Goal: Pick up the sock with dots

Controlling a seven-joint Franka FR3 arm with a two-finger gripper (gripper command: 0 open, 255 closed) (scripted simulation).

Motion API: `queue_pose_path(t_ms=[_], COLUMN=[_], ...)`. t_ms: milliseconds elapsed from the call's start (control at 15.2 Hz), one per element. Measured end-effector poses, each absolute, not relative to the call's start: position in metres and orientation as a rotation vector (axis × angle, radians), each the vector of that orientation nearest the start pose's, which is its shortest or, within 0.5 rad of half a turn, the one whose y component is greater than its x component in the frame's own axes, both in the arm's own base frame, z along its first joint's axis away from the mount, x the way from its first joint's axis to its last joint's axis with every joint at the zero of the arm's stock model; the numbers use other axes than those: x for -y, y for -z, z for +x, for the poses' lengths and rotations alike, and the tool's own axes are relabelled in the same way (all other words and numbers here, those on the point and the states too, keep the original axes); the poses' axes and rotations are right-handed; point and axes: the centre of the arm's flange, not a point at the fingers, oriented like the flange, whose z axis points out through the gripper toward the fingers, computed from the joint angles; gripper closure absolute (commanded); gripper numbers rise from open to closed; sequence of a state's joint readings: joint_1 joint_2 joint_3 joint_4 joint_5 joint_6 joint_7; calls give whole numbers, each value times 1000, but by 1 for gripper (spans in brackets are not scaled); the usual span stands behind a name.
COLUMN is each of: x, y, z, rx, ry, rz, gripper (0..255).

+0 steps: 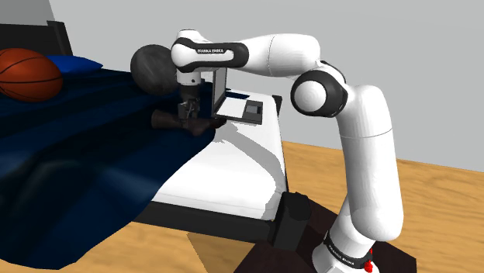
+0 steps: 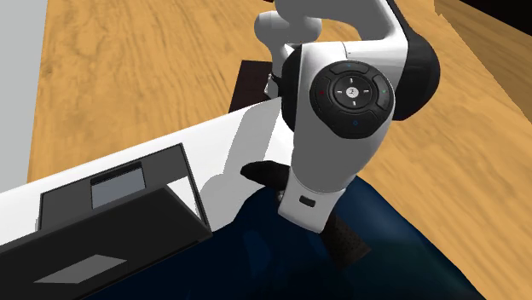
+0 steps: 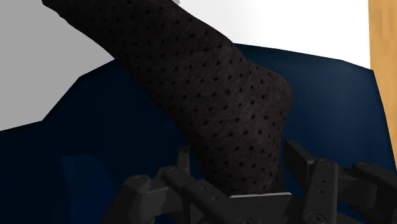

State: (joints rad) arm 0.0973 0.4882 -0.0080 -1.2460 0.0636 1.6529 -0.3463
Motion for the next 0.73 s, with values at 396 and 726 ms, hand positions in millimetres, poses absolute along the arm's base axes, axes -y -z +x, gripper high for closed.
queue_pose_path(t_ms=[396,726], x=[-69,-69], y=[-509,-535], z=[689,689], rx=[653,653], ry=[-112,-112], rz=[-3000,-3000], gripper=[255,255])
